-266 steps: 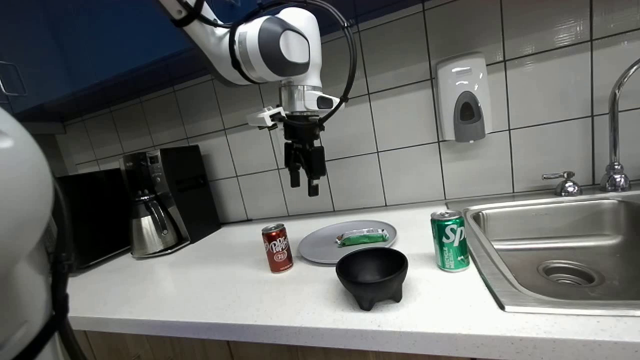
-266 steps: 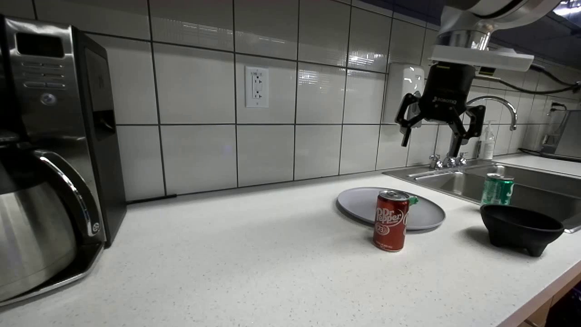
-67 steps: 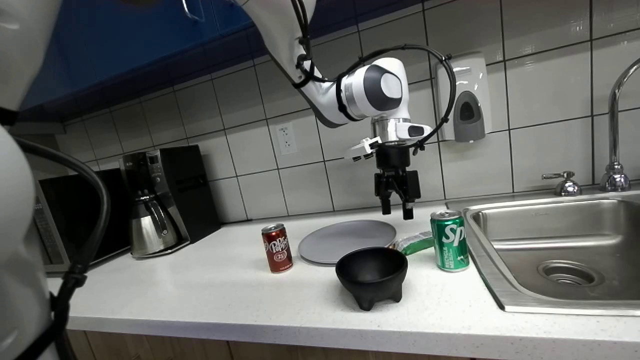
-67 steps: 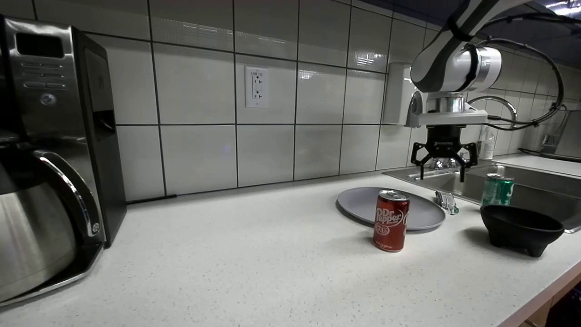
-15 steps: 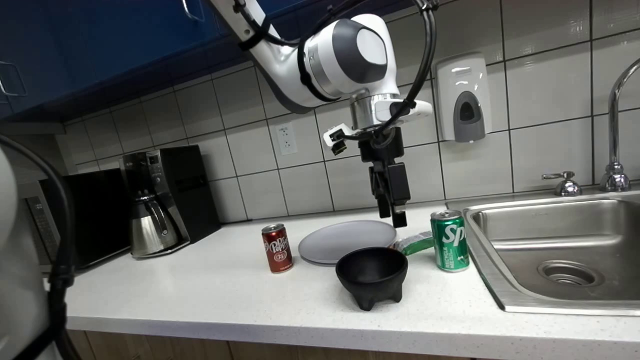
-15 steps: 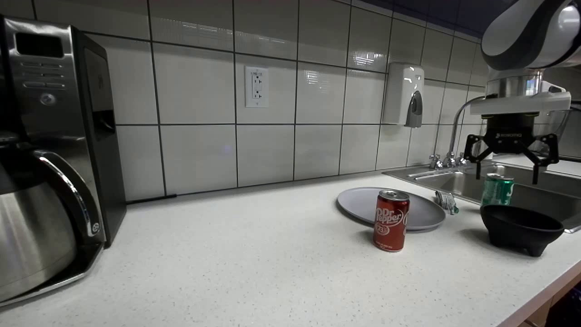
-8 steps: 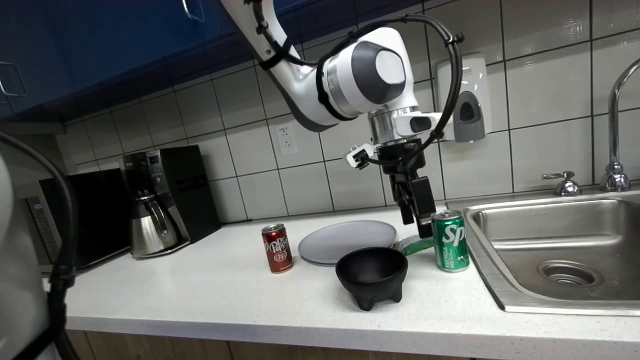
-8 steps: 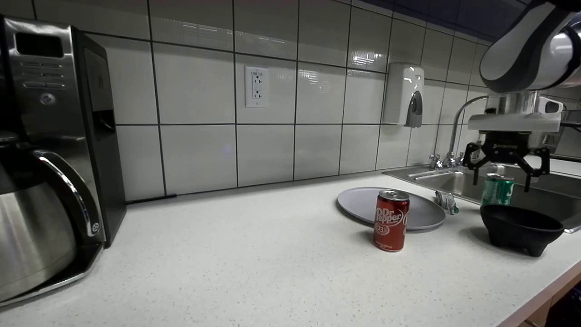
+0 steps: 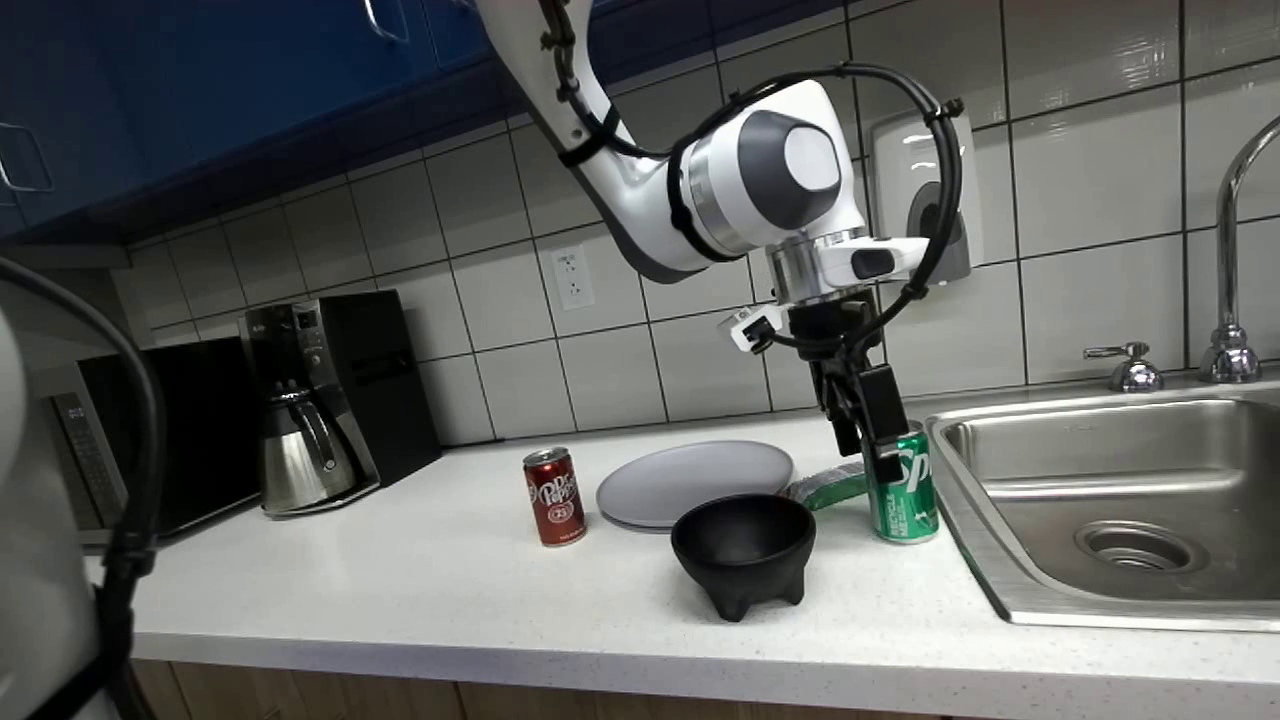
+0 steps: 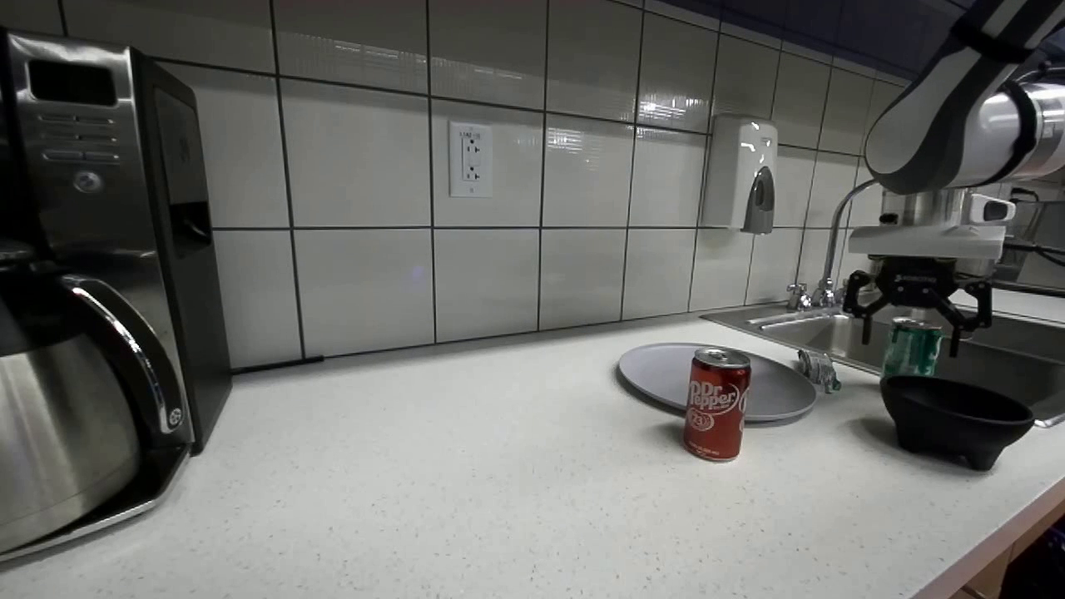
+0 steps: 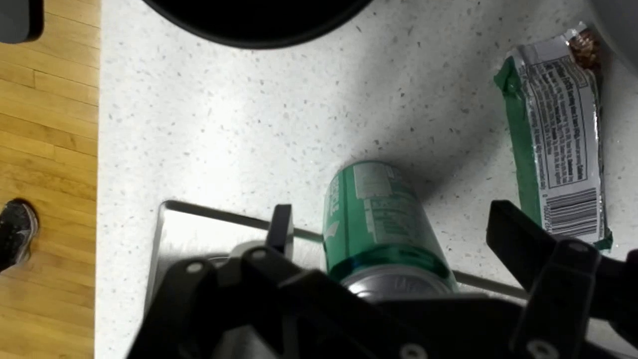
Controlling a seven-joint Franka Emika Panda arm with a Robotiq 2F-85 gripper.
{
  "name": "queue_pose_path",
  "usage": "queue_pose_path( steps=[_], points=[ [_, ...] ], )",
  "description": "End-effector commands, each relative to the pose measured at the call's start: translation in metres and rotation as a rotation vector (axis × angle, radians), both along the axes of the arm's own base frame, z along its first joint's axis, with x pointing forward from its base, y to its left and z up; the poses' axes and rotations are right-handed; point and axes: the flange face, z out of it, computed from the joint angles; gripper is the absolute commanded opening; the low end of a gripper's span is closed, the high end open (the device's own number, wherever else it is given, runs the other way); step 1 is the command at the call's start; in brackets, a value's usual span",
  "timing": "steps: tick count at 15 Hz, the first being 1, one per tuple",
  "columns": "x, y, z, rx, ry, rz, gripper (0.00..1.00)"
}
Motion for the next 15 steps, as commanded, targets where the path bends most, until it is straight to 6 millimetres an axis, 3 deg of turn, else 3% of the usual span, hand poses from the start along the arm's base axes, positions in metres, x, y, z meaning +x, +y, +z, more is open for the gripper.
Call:
queue_pose_path(
  steps=[1, 9, 10, 11, 15],
  points=[
    [0.013, -0.011, 0.003, -0.016, -0.011, -0.023, 1.00],
    [0.012, -0.024, 0.000, -0.022, -0.012, -0.046, 1.00],
    [0.012, -0.024, 0.000, -0.021, -0.014, -0.047, 0.75],
    [0.011, -0.024, 0.000, -0.022, -0.011, -0.046, 0.74],
    [0.008, -0.024, 0.001, -0.024, -0.010, -0.046, 0.42]
  ],
)
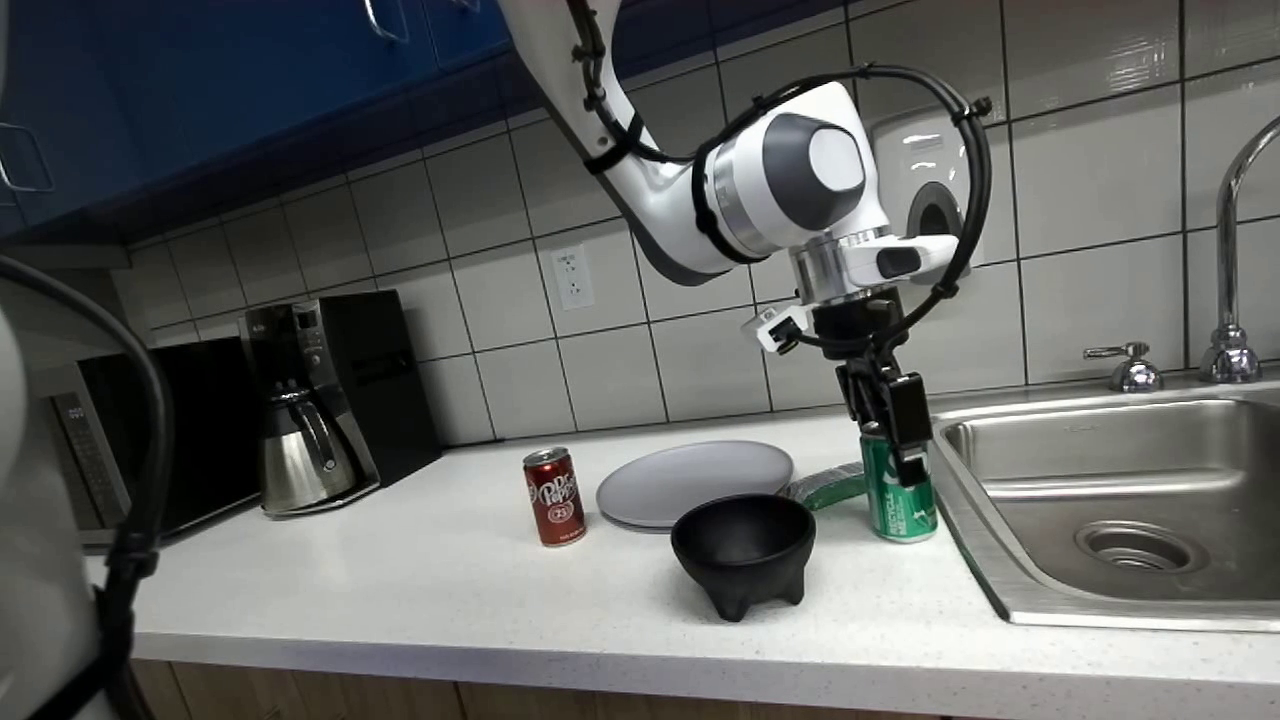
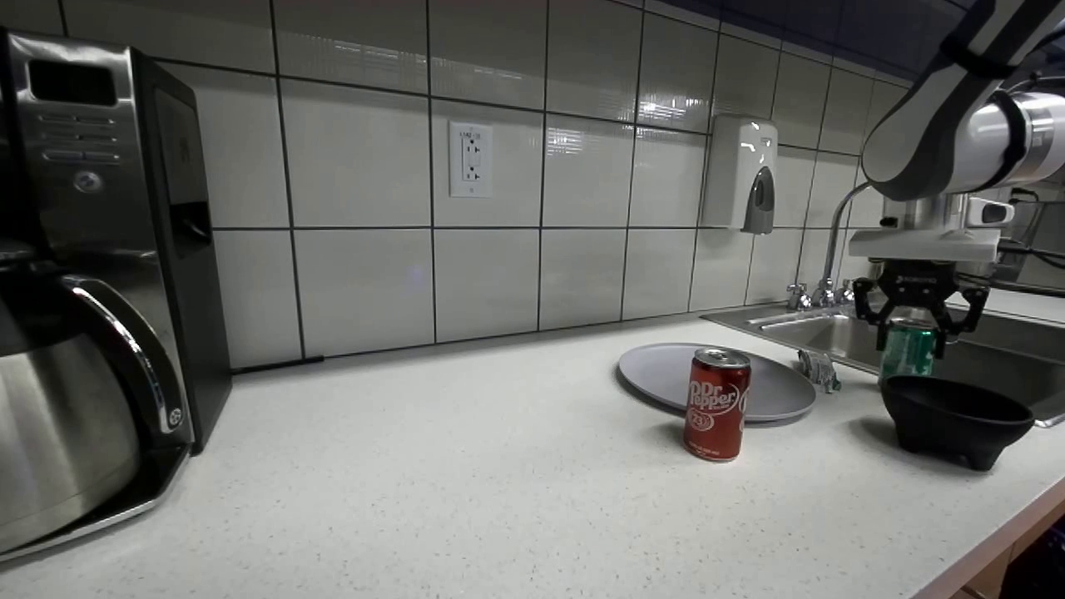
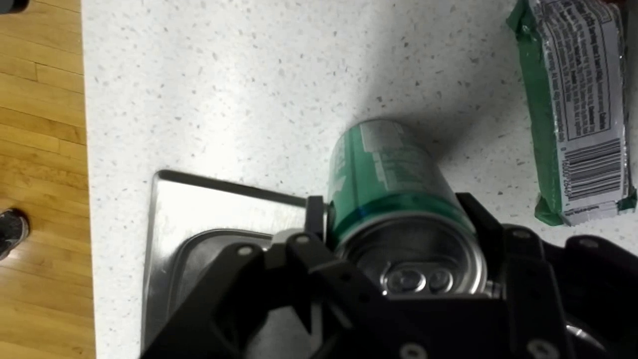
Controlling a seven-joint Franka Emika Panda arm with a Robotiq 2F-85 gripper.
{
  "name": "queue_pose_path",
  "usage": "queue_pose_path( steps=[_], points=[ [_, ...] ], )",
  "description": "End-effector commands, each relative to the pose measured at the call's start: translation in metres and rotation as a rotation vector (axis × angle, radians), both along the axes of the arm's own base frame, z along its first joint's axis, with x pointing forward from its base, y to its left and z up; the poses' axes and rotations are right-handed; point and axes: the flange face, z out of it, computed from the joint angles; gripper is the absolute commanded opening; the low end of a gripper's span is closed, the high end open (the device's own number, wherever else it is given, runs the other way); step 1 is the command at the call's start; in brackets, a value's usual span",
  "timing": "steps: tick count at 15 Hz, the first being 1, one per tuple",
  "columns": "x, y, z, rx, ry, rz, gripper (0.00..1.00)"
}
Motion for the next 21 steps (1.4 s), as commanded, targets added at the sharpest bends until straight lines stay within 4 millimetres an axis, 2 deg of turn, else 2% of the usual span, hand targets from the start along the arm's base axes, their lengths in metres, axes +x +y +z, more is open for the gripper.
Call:
queue_pose_path(
  steps=[1, 11, 15, 21],
  points=[
    [0.000, -0.002, 0.006, -0.004, -0.014, -0.018, 0.38],
    [-0.006, 0.013, 0.034, -0.012, -0.044, 0.002, 0.38],
    [0.003, 0.022, 0.045, -0.019, -0.048, 0.038, 0.38],
    [0.031, 0.039, 0.053, -0.036, -0.043, 0.121, 0.38]
  ],
)
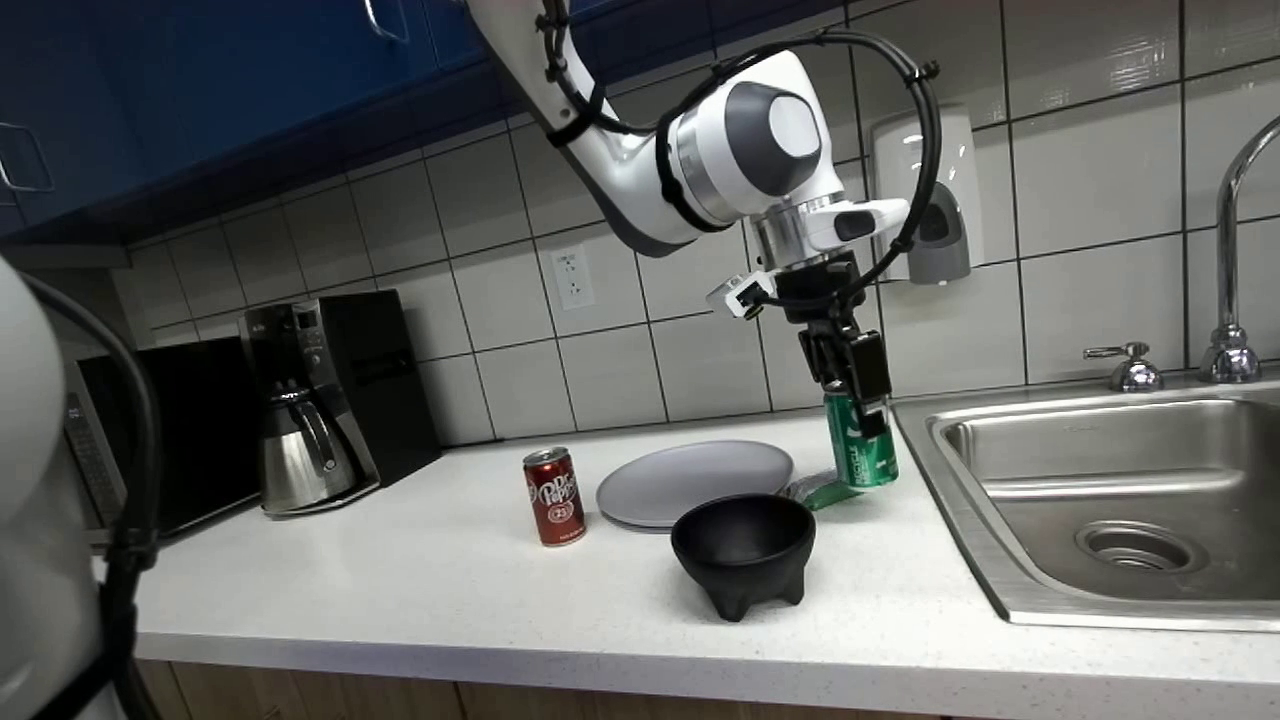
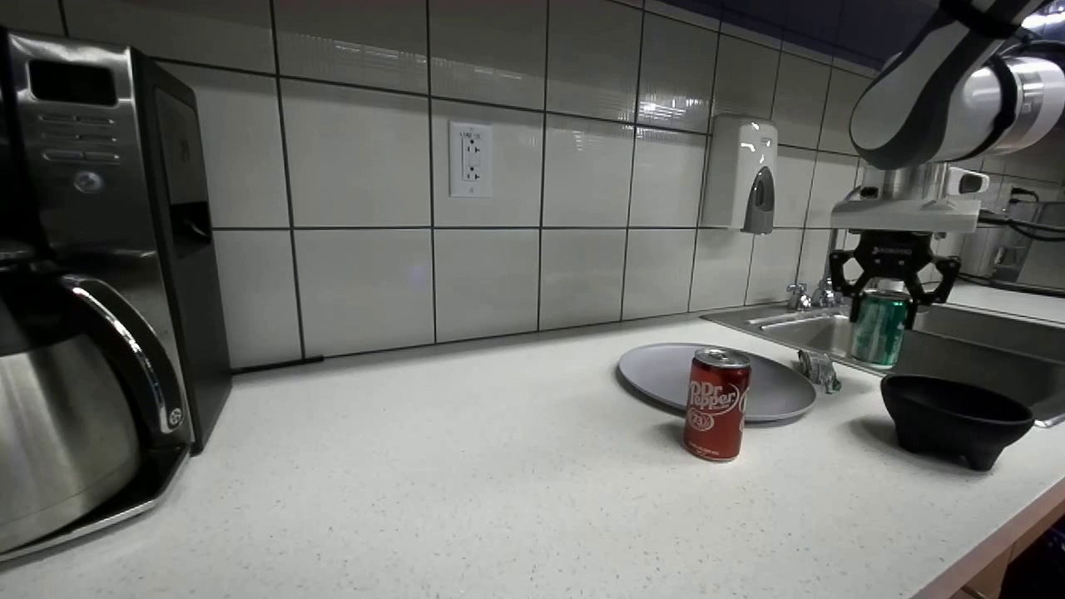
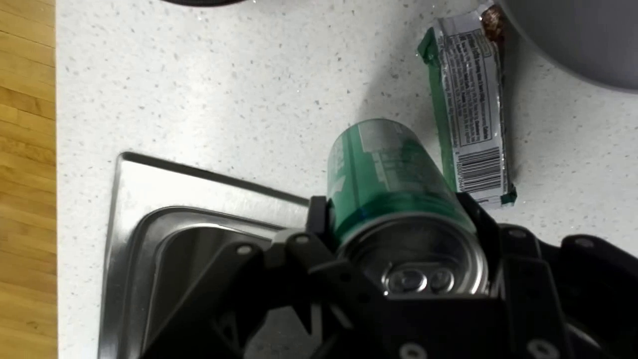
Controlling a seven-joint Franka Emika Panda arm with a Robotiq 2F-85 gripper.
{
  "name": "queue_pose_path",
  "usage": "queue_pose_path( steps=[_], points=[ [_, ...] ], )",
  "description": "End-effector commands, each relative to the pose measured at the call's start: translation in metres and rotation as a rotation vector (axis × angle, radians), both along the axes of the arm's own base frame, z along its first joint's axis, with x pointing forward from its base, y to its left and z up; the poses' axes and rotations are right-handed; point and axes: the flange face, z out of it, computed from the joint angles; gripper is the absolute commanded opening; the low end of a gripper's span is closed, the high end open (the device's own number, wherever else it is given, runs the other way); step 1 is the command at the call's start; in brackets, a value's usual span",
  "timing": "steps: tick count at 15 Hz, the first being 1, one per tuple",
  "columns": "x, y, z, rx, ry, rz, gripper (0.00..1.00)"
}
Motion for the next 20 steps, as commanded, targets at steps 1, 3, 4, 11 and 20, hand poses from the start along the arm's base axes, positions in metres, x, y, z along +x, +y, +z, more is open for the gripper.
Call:
queue_pose_path(
  steps=[1, 3, 4, 11, 20],
  points=[
    [0.017, 0.011, 0.016, -0.018, 0.014, 0.053, 0.38],
    [0.028, 0.018, 0.019, -0.022, 0.016, 0.080, 0.38],
    [0.033, 0.022, 0.020, -0.024, 0.017, 0.094, 0.38],
    [0.069, 0.044, 0.023, -0.024, 0.022, 0.178, 0.38],
    [0.109, 0.092, 0.010, -0.024, 0.053, 0.316, 0.38]
  ],
)
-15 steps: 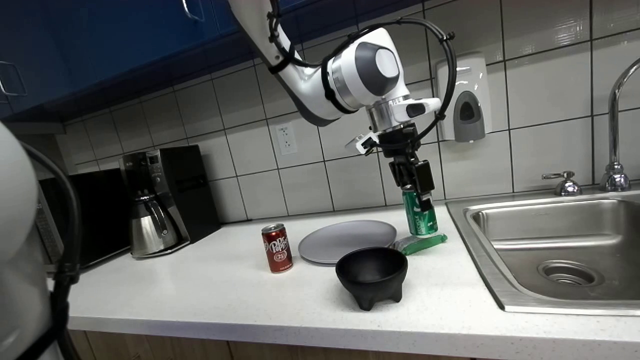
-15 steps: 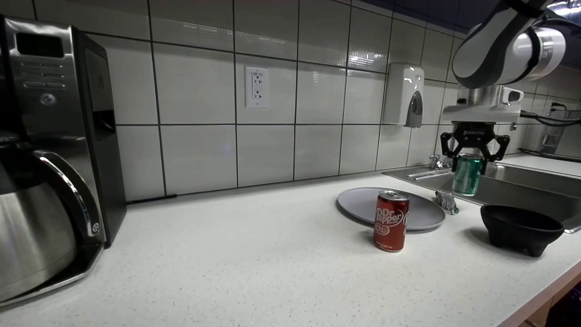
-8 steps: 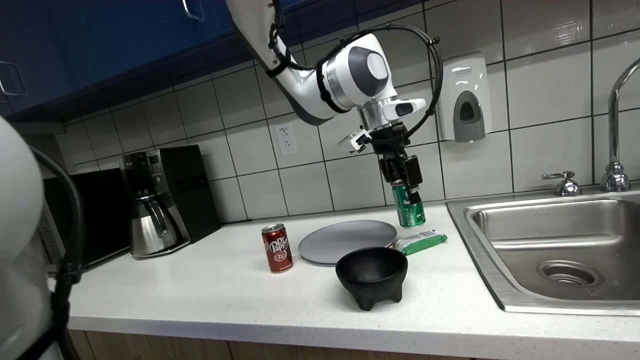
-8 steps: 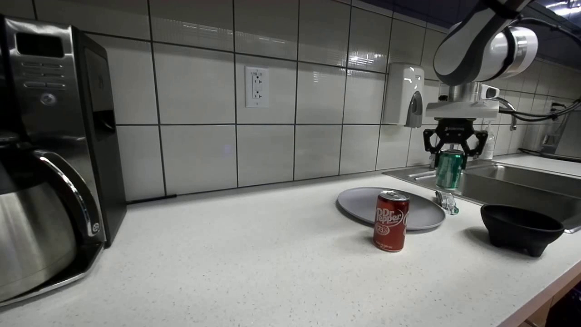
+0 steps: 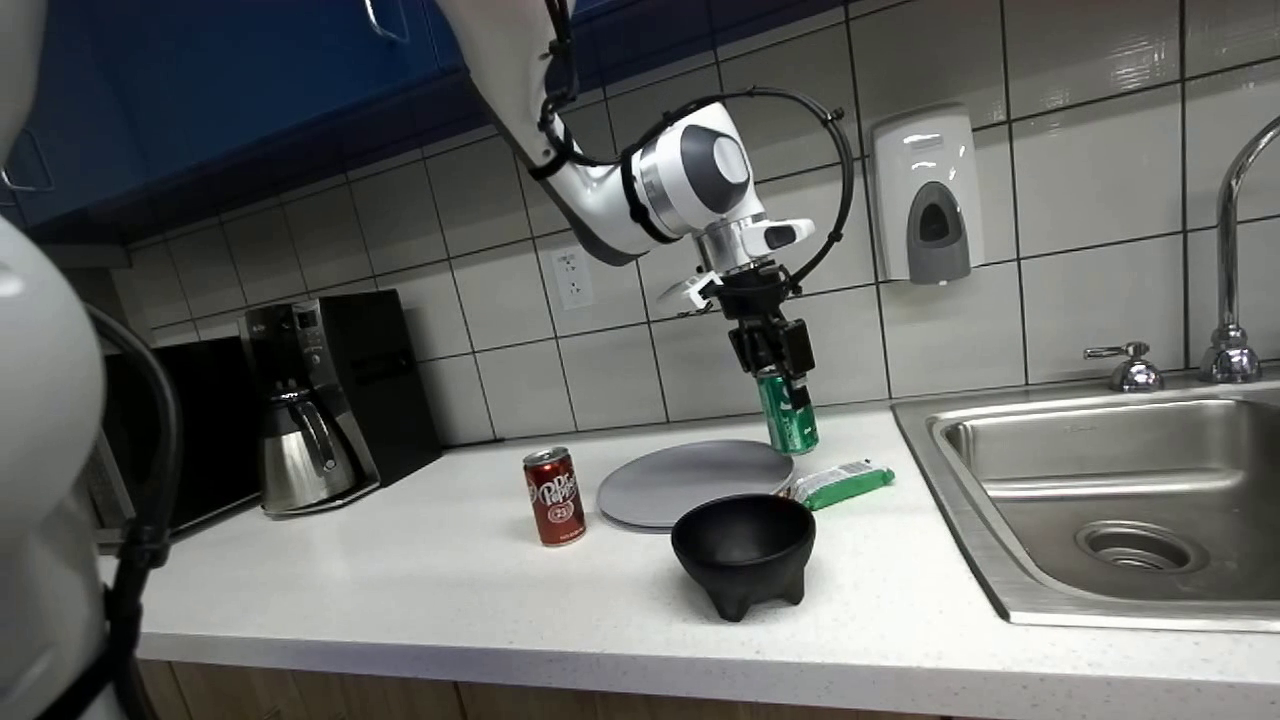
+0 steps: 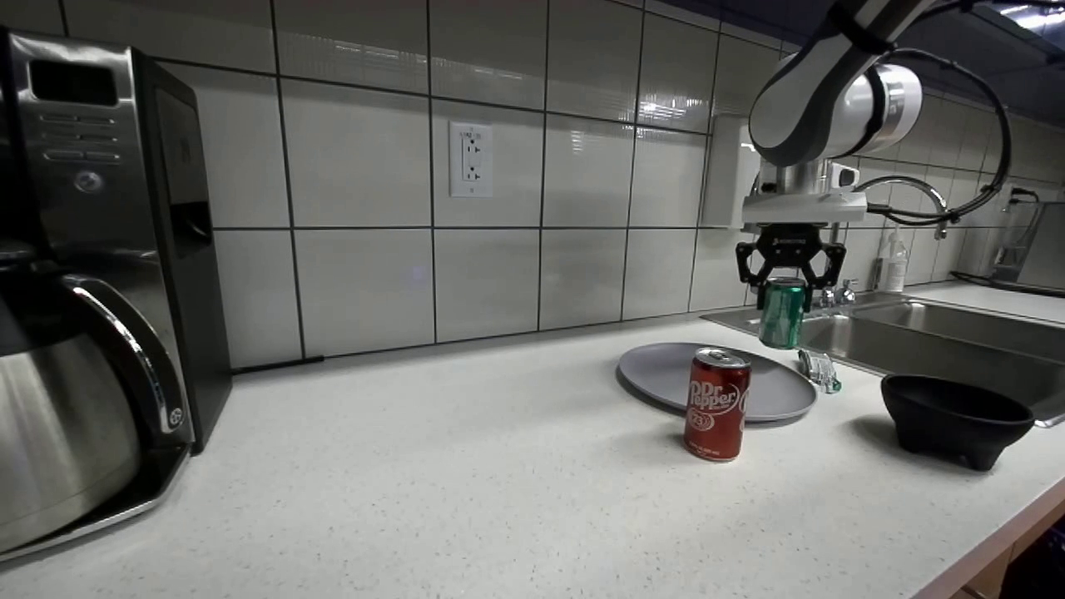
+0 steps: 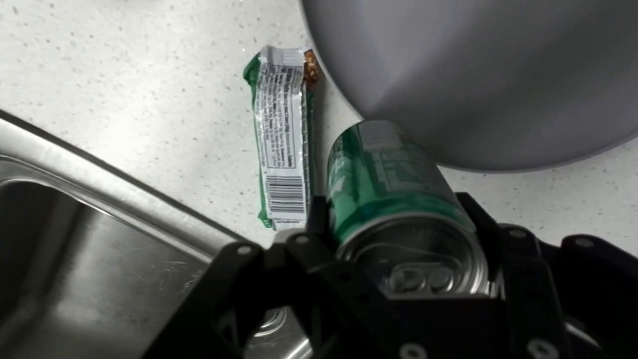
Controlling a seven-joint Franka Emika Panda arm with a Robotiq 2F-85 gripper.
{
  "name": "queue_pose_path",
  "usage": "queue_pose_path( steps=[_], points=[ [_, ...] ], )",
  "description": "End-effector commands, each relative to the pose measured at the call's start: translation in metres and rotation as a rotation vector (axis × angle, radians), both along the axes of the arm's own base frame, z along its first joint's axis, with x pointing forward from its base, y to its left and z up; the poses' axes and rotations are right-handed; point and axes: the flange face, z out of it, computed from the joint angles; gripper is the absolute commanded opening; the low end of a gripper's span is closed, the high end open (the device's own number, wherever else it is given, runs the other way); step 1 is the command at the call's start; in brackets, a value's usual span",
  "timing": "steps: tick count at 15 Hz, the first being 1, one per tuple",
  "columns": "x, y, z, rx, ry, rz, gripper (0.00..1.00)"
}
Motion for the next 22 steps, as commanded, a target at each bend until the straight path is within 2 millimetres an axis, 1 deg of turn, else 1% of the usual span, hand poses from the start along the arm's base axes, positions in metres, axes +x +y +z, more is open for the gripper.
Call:
queue_pose_path(
  steps=[1, 6, 13, 17, 22],
  points=[
    [0.014, 0.017, 0.004, -0.002, 0.025, 0.062, 0.38],
    [0.017, 0.039, -0.002, 0.002, 0.034, 0.099, 0.38],
    [0.017, 0.050, -0.008, 0.031, 0.038, 0.145, 0.38],
    [0.017, 0.054, -0.013, 0.051, 0.045, 0.168, 0.38],
    [0.014, 0.048, -0.024, 0.061, 0.065, 0.165, 0.38]
  ],
)
